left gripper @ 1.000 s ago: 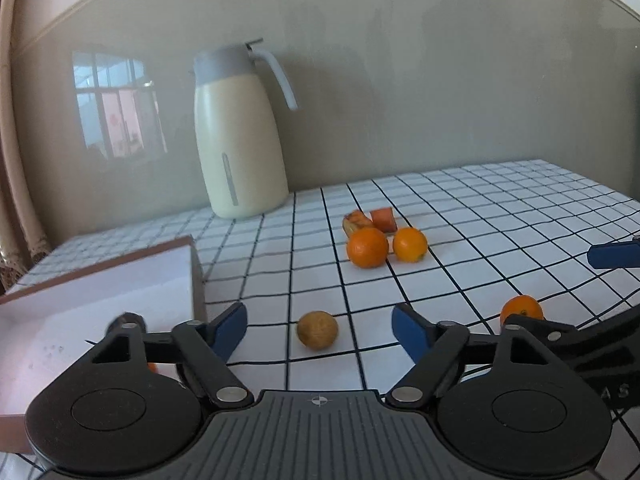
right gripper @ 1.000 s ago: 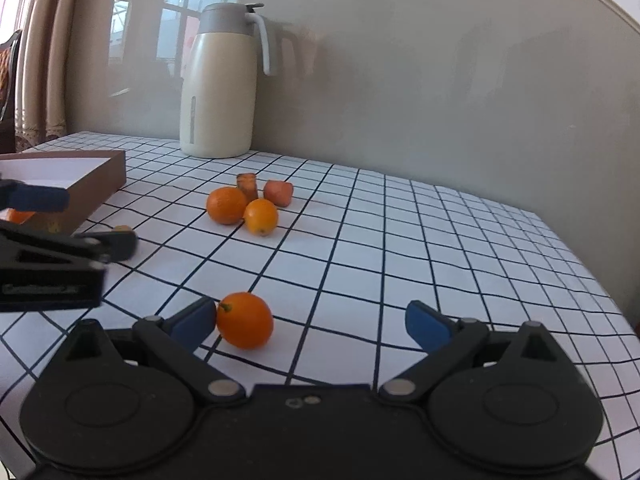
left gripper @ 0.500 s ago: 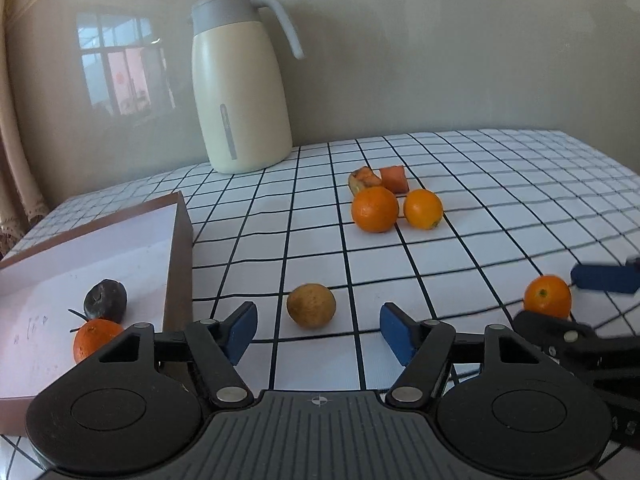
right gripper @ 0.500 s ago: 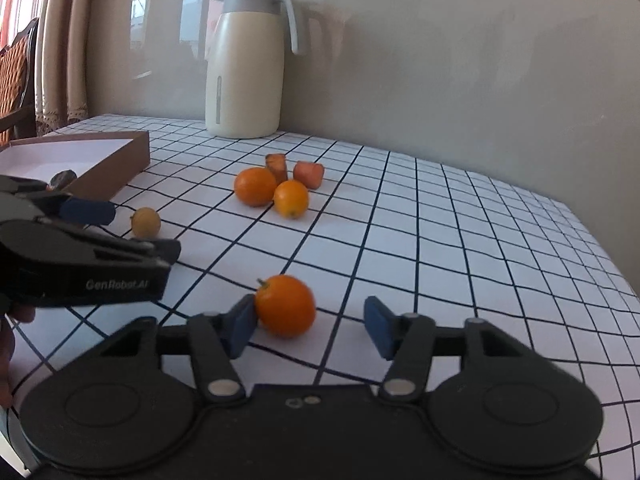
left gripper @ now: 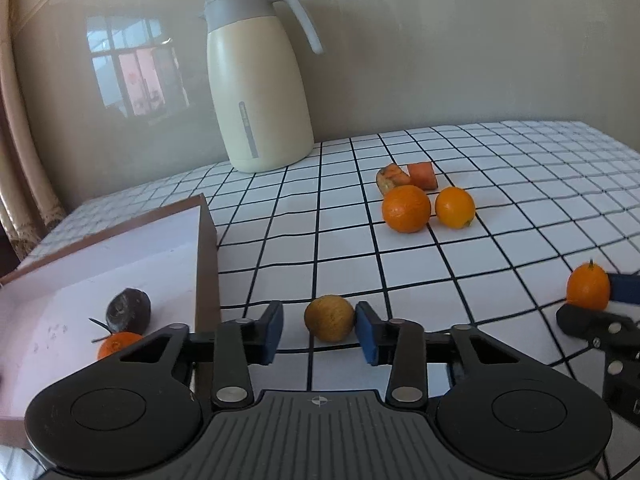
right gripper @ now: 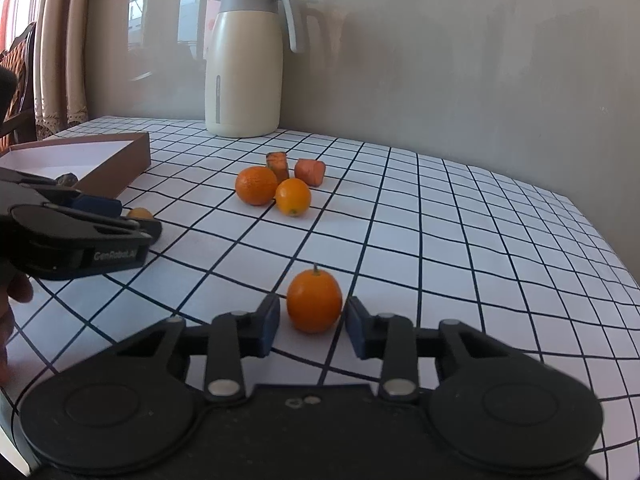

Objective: Organize fruits
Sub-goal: 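Close the left tool on the brown round fruit while the right tool closes on the orange, then carry the brown fruit in the left tool and the orange in the right tool over the box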

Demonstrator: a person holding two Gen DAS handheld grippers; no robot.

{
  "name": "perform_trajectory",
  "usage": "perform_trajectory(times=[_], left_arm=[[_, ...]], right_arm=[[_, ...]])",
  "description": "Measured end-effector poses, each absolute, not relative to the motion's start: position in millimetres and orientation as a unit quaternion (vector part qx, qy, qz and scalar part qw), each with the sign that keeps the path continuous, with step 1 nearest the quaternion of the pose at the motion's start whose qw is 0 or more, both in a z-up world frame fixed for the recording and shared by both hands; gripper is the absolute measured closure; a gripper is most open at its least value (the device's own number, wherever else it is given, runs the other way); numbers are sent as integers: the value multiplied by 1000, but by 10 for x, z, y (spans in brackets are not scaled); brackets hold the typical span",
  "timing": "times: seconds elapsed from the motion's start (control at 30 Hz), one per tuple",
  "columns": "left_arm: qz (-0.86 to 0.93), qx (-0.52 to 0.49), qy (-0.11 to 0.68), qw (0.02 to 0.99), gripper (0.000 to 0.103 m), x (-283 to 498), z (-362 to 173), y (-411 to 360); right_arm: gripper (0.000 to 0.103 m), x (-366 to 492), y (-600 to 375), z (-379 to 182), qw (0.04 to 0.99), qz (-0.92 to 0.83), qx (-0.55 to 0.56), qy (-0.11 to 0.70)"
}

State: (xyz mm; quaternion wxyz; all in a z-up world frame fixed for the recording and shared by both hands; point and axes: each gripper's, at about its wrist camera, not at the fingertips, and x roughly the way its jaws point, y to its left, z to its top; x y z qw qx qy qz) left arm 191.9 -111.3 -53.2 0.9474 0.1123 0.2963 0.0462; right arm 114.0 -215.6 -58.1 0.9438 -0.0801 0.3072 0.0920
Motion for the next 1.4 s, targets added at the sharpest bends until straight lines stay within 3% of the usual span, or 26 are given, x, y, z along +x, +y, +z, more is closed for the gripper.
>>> perform_trajectory(times=[0.33,0.43,0.6,1.4], left_arm=[[43,136,296,945,65,1882,-531,-1235],[33,128,298,945,76,1905,-532,-1228],[29,119,298,947,76,1896,-530,-1217],[-13,94,238,967,76,1340,-56,-1031]], right_arm=[[76,1140,-2170,-577,944,93,-75,308],[76,1147,-2185,-572,943,96,-68,312],[83,1142,-2181,-565,942,97,-65,313],[84,832,-2068,-156,958,91,-63,263]])
